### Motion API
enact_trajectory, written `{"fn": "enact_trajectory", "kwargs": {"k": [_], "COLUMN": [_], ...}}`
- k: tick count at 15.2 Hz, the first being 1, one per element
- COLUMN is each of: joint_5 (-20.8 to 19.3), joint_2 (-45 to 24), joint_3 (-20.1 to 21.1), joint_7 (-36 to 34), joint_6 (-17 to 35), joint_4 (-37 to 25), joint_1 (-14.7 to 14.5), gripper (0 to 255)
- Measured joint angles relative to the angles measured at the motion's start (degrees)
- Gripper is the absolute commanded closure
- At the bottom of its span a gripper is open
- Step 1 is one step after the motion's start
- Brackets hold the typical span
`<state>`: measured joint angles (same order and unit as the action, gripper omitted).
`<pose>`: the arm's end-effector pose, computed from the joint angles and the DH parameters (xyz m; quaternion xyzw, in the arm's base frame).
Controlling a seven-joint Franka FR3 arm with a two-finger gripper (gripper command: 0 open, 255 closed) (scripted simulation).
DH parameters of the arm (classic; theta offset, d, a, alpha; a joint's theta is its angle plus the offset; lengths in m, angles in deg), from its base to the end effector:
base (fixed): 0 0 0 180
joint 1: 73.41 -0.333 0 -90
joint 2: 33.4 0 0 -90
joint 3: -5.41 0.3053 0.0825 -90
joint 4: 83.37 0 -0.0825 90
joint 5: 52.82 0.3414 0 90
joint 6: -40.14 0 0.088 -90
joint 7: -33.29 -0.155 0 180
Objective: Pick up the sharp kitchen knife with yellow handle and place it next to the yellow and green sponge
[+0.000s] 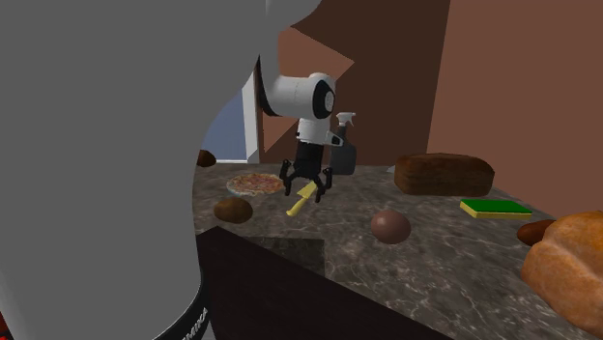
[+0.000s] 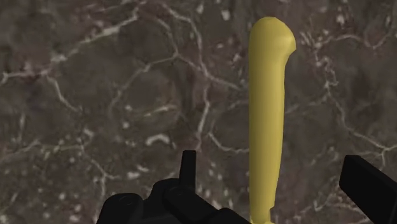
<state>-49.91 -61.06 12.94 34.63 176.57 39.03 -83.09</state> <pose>0.4820 0.1559 0.1414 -0.9827 -0.1360 0.1224 0.0297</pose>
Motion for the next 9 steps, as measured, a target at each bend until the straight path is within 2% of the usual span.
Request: {"fn": "enact_trajectory", "kwargs": {"k": [7,8,9], "joint_5": [0.0,0.0,0.0], "joint_2": [-0.6,-0.6,-0.6], "joint_3": [0.0,0.0,0.0], "joint_7": [-0.1,-0.1,-0.1], "joint_6": [0.9,0.9,0.9], "joint_4": [0.2,0.2,0.2], "joint_1": [-0.1,-0.1,-0.1], "gripper": [0,255,255]}}
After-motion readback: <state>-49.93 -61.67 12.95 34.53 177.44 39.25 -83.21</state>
